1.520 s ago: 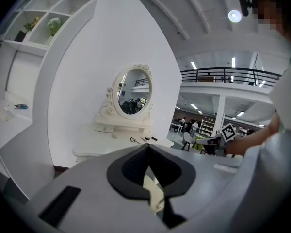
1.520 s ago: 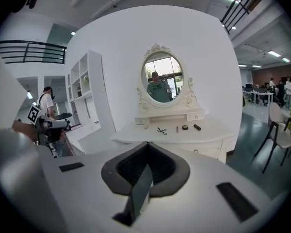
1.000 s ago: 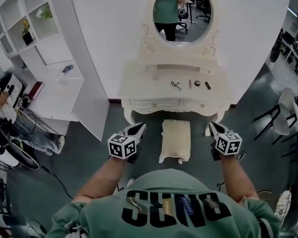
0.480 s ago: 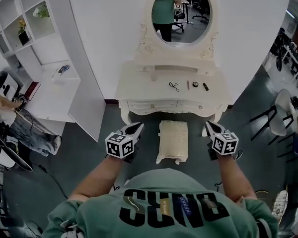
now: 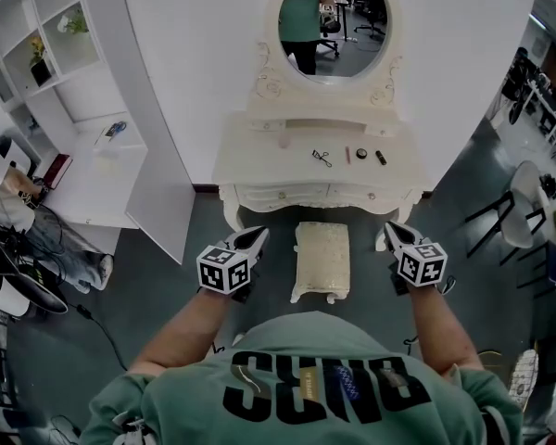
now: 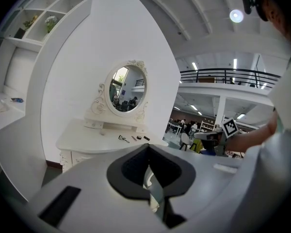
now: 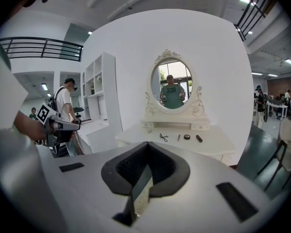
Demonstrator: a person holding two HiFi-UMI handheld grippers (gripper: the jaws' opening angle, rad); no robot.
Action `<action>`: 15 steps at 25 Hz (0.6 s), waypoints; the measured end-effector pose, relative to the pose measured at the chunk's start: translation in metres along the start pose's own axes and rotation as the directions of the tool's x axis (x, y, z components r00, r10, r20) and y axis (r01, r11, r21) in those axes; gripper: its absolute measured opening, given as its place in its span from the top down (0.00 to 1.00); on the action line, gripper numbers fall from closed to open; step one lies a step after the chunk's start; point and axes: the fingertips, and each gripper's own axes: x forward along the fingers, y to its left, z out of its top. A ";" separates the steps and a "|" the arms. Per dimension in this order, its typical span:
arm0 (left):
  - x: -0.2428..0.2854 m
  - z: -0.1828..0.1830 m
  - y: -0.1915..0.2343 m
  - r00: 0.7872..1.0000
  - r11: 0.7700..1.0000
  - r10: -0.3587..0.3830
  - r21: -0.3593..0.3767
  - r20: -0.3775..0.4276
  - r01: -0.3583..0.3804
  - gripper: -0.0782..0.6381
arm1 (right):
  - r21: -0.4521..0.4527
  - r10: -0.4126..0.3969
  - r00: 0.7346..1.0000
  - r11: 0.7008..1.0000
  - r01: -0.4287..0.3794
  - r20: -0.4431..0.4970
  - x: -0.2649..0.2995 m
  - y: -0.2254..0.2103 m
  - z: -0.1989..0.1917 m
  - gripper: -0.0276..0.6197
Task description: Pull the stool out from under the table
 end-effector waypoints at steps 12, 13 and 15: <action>0.000 0.000 0.001 1.000 1.000 0.001 -0.006 0.004 -0.001 0.89 | -0.011 0.005 1.000 1.000 -0.005 -0.001 0.001 0.004 0.000 0.97; 0.001 0.000 0.001 1.000 1.000 0.001 -0.006 0.004 -0.001 0.89 | -0.011 0.005 1.000 1.000 -0.005 -0.002 0.001 0.004 -0.001 0.97; 0.001 0.000 0.001 1.000 1.000 0.001 -0.007 0.006 -0.001 0.89 | -0.012 0.005 1.000 1.000 -0.006 -0.002 0.002 0.003 -0.002 0.97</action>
